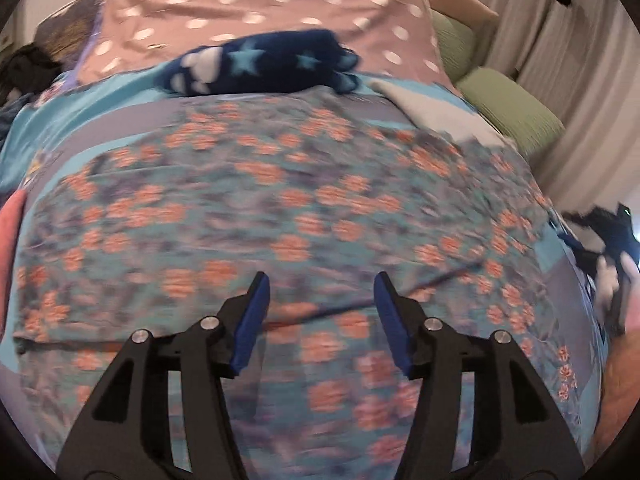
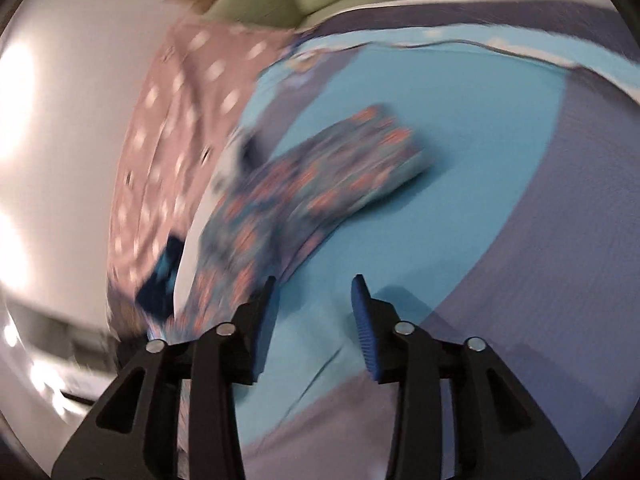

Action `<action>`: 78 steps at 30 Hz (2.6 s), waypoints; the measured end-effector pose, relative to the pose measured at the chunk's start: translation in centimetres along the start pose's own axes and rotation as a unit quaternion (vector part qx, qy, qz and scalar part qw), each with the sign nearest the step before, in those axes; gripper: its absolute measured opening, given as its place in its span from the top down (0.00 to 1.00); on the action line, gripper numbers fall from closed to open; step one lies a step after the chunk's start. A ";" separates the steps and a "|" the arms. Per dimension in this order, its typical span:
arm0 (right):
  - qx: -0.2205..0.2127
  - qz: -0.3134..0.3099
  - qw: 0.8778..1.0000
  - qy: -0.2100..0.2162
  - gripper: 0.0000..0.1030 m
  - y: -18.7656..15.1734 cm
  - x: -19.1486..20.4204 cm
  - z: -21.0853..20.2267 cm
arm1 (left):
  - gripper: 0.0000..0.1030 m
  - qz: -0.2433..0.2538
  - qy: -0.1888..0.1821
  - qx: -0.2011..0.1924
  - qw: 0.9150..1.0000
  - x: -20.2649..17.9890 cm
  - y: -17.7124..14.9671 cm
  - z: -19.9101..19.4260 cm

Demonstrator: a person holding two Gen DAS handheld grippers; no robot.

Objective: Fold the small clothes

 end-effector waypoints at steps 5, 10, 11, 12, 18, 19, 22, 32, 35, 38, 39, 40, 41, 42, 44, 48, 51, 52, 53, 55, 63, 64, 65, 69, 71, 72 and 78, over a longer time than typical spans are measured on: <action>-0.002 0.076 0.995 0.058 0.57 2.6 -2.6 2.0 | 0.43 0.028 -0.005 -0.003 1.000 -3.3 0.8 0.7; -0.027 0.113 0.991 0.063 0.57 4.8 -3.3 3.3 | 0.43 0.024 -0.003 0.011 1.000 -4.5 1.6 2.2; -0.037 0.117 0.991 0.061 0.57 5.2 -3.4 3.5 | 0.43 0.025 -0.001 0.014 1.000 -4.6 1.6 2.5; -0.044 0.115 0.991 0.054 0.61 5.5 -3.5 3.5 | 0.43 0.026 0.001 0.016 1.000 -4.7 1.5 2.7; -0.050 0.074 0.996 0.025 0.93 5.5 -3.2 2.9 | 0.43 0.018 -0.010 0.019 1.000 -4.2 1.5 3.0; -0.054 0.068 0.996 0.031 0.93 5.7 -2.5 2.8 | 0.43 0.016 -0.013 0.019 1.000 -4.1 1.5 3.1; -0.060 0.012 0.996 0.058 0.93 5.5 2.0 2.3 | 0.43 0.005 -0.023 0.011 1.000 -3.7 1.5 2.6; 0.133 -0.273 0.925 0.229 0.93 -13.1 27.0 7.2 | 0.40 -0.114 -0.051 -0.048 0.991 4.8 1.0 -2.7; 0.221 -0.323 0.886 0.249 0.93 -22.1 29.7 9.9 | 0.39 -0.150 -0.056 -0.069 0.985 8.9 0.3 -4.7; 0.290 -0.351 0.862 0.224 0.93 -29.0 29.4 13.4 | 0.39 -0.191 -0.068 -0.075 0.976 12.6 -0.7 -5.8; 0.315 -0.358 0.854 0.208 0.93 -31.3 28.6 14.6 | 0.39 -0.202 -0.076 -0.074 0.974 13.4 -1.1 -6.0; 0.332 -0.363 0.848 0.199 0.93 -32.9 27.9 15.3 | 0.39 -0.217 -0.093 -0.071 0.969 14.5 -1.7 -6.0; 0.351 -0.369 0.840 0.186 0.93 -34.8 27.0 15.9 | 0.39 -0.222 -0.102 -0.069 0.967 15.0 -2.0 -6.1; 0.358 -0.374 0.837 0.178 0.93 -35.8 26.4 16.1 | 0.39 -0.226 -0.111 -0.066 0.965 15.4 -2.4 -6.0; 0.368 -0.385 0.831 0.158 0.93 -37.3 25.3 16.5 | 0.39 -0.231 -0.126 -0.056 0.963 15.8 -3.0 -5.5; 0.368 -0.406 0.826 0.134 0.93 -38.7 24.6 16.1 | 0.38 -0.248 -0.176 -0.040 0.952 15.6 -2.8 -4.4; 0.361 -0.435 0.817 0.119 0.92 -39.4 24.2 15.4 | 0.31 -0.251 -0.201 -0.028 0.947 15.2 -2.1 -3.5; 0.359 -0.443 0.813 0.114 0.92 -39.7 24.1 15.3 | 0.30 -0.249 -0.201 -0.021 0.947 15.0 -1.7 -3.0; 0.359 -0.449 0.811 0.111 0.92 -39.9 23.8 15.4 | 0.30 -0.246 -0.203 -0.016 0.948 14.8 -1.3 -2.6; 0.358 -0.462 0.805 0.103 0.91 -40.4 23.6 15.4 | 0.30 -0.238 -0.207 -0.006 0.949 14.4 -0.9 -2.1; 0.368 -0.462 0.801 0.102 0.67 -41.2 22.0 15.9 | 0.29 -0.186 -0.180 0.004 0.966 12.6 0.5 -0.9; 0.363 -0.459 0.804 0.105 0.66 -41.0 22.1 15.8 | 0.29 -0.190 -0.180 0.004 0.965 12.8 0.3 -0.9; 0.358 -0.453 0.810 0.106 0.66 -40.6 22.1 15.7 | 0.29 -0.200 -0.179 0.004 0.963 13.3 -0.2 -0.7; 0.355 -0.442 0.818 0.096 0.62 -40.2 21.9 16.1 | 0.30 -0.231 -0.175 -0.003 0.957 15.1 -1.0 -0.9; 0.359 -0.465 0.804 0.091 0.62 -41.3 22.0 16.1 | 0.30 -0.233 -0.190 -0.009 0.954 15.3 -0.7 -1.3; 0.360 -0.479 0.795 0.091 0.61 -41.9 22.1 16.0 | 0.30 -0.227 -0.195 -0.009 0.954 15.2 -0.5 -1.5; 0.347 -0.483 0.798 0.097 0.62 -41.9 21.7 15.8 | 0.29 -0.142 -0.172 0.027 0.974 11.2 0.9 -0.2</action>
Point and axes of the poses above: each gripper's, at about its wrist camera, not at the fingertips, and z roughly the way its jaws point, x to its left, y to its top, the point moved 2 cm from there along z, roughly the way its jaws point, and after that the axes turned 12 degrees about y, right-handed, at the moved point
